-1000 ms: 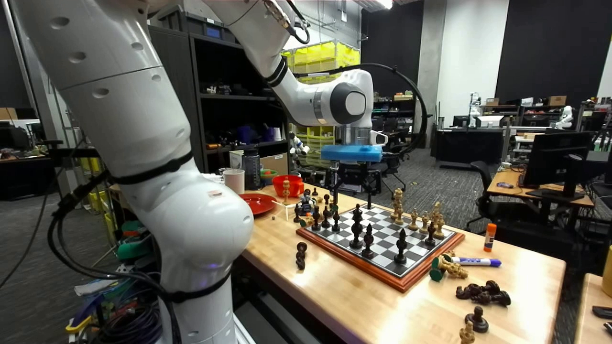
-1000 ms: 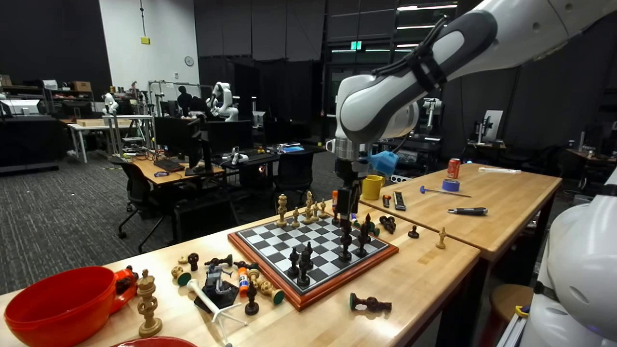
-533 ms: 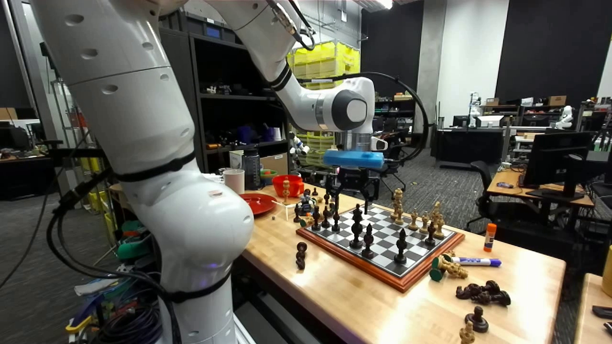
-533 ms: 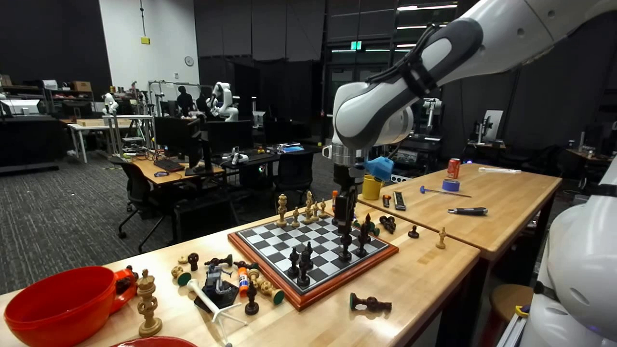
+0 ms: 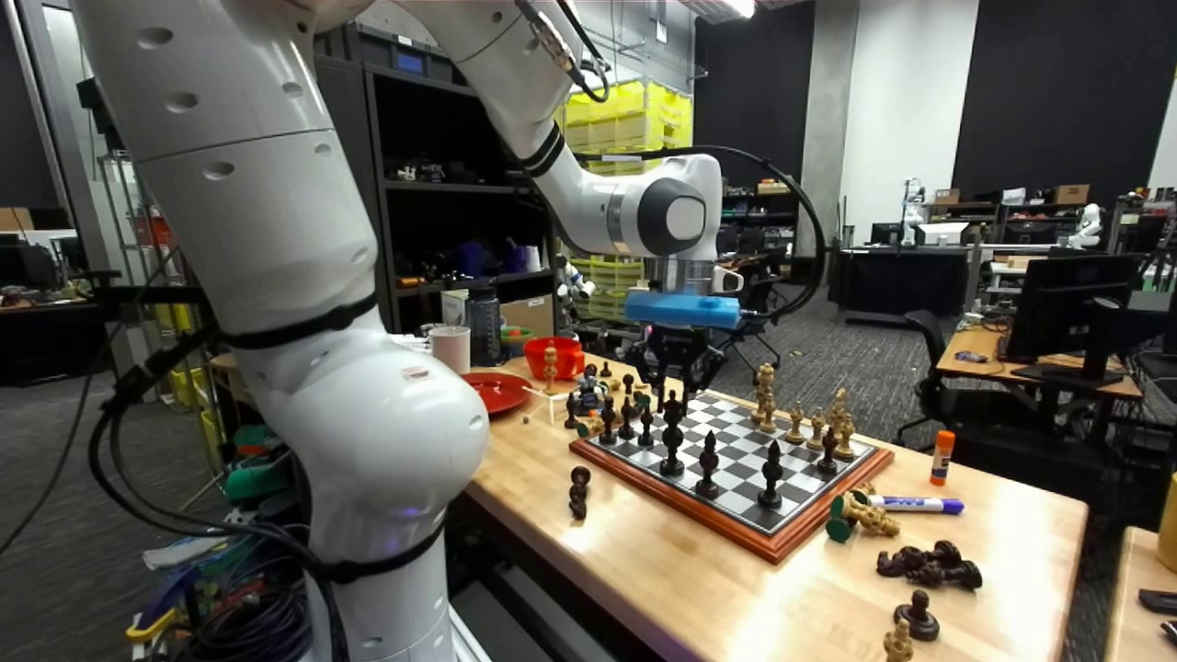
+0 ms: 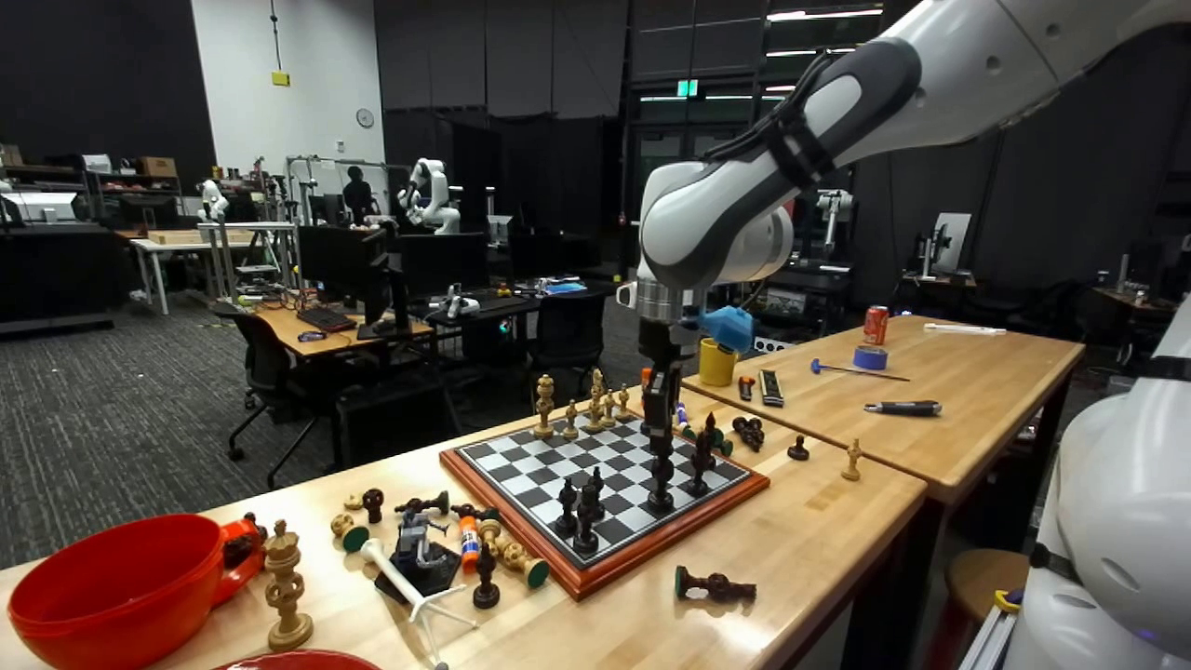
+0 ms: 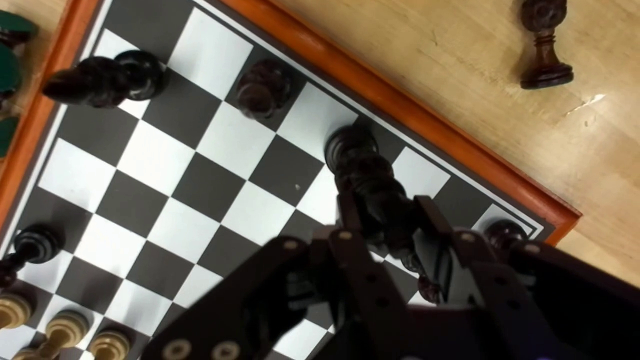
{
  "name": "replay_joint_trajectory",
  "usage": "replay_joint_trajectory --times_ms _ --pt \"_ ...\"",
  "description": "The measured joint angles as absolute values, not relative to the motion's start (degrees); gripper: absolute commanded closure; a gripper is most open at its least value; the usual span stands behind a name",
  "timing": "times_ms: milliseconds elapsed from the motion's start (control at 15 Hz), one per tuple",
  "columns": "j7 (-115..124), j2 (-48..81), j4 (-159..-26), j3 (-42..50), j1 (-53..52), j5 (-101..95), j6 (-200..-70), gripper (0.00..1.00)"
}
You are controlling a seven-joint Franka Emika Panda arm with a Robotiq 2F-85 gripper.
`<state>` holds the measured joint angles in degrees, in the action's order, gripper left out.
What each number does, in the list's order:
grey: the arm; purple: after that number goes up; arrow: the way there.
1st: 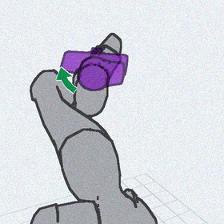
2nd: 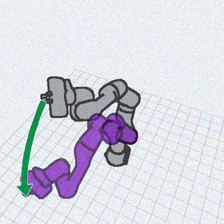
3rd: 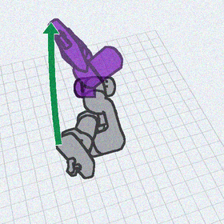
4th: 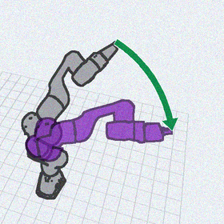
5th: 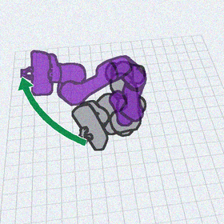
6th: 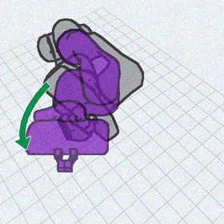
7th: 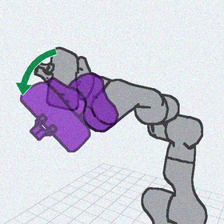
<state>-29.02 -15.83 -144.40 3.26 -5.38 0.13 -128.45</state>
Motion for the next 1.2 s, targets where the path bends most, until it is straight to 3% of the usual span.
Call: replay_joint_trajectory --times_ms 1200 --pt "-28.77 -15.84 -143.87 3.31 -4.08 -3.15 -128.46 0.92"
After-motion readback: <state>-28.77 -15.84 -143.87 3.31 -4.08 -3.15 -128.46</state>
